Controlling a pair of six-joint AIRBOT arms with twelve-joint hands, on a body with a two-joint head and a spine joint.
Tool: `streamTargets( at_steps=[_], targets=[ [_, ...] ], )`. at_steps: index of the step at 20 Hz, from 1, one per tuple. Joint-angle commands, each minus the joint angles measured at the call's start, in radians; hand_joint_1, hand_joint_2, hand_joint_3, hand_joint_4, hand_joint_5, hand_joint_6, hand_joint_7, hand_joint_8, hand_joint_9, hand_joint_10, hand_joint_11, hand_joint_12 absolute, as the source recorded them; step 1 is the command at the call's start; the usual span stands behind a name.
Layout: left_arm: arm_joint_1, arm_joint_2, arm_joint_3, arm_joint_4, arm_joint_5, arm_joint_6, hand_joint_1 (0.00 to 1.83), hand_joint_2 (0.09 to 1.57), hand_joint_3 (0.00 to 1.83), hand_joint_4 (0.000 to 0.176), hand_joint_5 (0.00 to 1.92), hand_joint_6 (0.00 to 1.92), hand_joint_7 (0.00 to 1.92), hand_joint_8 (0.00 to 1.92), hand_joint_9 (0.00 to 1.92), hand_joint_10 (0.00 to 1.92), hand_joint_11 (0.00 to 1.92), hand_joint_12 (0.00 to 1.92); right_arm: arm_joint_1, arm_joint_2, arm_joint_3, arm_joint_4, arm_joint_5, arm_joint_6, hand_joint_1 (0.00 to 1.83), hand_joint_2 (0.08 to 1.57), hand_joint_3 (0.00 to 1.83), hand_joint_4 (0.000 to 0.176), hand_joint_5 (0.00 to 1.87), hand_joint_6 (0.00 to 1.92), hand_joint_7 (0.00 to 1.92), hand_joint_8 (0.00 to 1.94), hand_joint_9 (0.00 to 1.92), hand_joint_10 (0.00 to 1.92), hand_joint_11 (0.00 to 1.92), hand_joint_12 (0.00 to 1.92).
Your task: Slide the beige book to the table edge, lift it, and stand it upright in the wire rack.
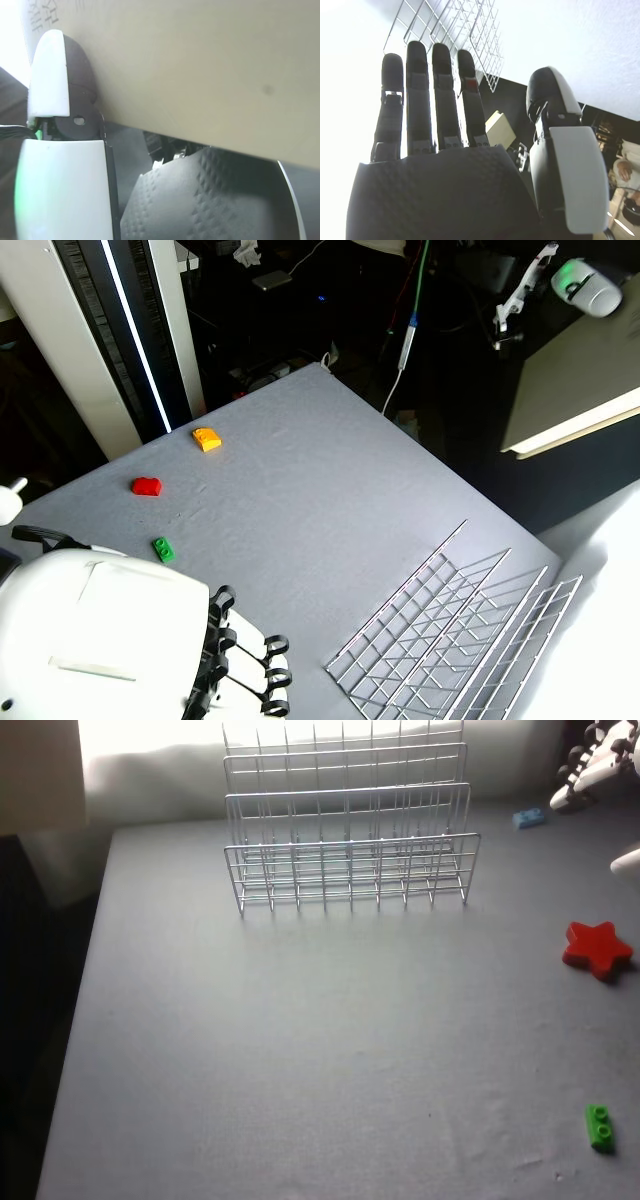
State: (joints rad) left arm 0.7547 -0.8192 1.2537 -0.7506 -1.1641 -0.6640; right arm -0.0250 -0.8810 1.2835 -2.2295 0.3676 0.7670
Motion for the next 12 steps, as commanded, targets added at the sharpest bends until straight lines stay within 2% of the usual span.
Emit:
streamTargets(
  at_steps=[1, 2, 5, 8, 10, 12],
  targets=[
    [-0.010, 0.005, -0.005, 0.003, -0.137, -0.017, 1.49, 1.18, 0.00, 0.000, 0.87, 1.01, 0.74, 1.35, 0.78, 1.43, 0.63, 1.65, 0.005, 0.007, 0.004, 0.024, -0.075, 0.012, 0.37, 1.23, 0.00, 0.000, 0.49, 0.01, 0.49, 0.01, 0.48, 0.01, 0.05, 1.14],
    [-0.010, 0.000, -0.025, -0.002, -0.159, -0.015, 1.49, 1.18, 0.00, 0.000, 0.87, 1.01, 0.77, 1.33, 0.79, 1.42, 0.60, 1.65, 0.002, 0.008, 0.004, 0.024, -0.084, 0.022, 0.37, 1.23, 0.00, 0.000, 0.47, 0.00, 0.47, 0.00, 0.47, 0.00, 0.05, 1.13],
    [-0.012, -0.011, -0.097, -0.026, -0.227, 0.003, 1.49, 1.18, 0.00, 0.000, 0.86, 1.02, 0.71, 1.35, 0.76, 1.42, 0.70, 1.63, 0.000, 0.011, 0.017, 0.024, -0.089, 0.062, 0.34, 1.23, 0.00, 0.000, 0.46, 0.00, 0.47, 0.00, 0.47, 0.00, 0.05, 1.14],
    [-0.017, -0.027, -0.142, -0.025, -0.327, 0.022, 1.49, 1.17, 0.00, 0.000, 0.84, 1.04, 0.75, 1.33, 0.79, 1.39, 0.70, 1.60, 0.003, 0.011, 0.037, 0.024, -0.103, 0.117, 0.41, 1.21, 0.00, 0.000, 0.48, 0.00, 0.50, 0.00, 0.49, 0.01, 0.07, 1.14],
    [-0.024, -0.057, -0.136, -0.012, -0.370, 0.041, 1.49, 1.17, 0.00, 0.000, 0.86, 1.03, 0.77, 1.32, 0.81, 1.38, 0.64, 1.63, 0.004, 0.011, 0.045, 0.024, -0.124, 0.149, 0.37, 1.22, 0.00, 0.000, 0.48, 0.00, 0.49, 0.00, 0.49, 0.00, 0.07, 1.13],
    [-0.024, -0.105, -0.092, 0.033, -0.425, 0.049, 1.49, 1.18, 0.00, 0.000, 0.86, 1.04, 0.77, 1.33, 0.79, 1.39, 0.62, 1.65, 0.004, 0.010, 0.051, 0.024, -0.139, 0.170, 0.38, 1.22, 0.00, 0.000, 0.48, 0.00, 0.48, 0.00, 0.48, 0.00, 0.05, 1.13]
  ],
)
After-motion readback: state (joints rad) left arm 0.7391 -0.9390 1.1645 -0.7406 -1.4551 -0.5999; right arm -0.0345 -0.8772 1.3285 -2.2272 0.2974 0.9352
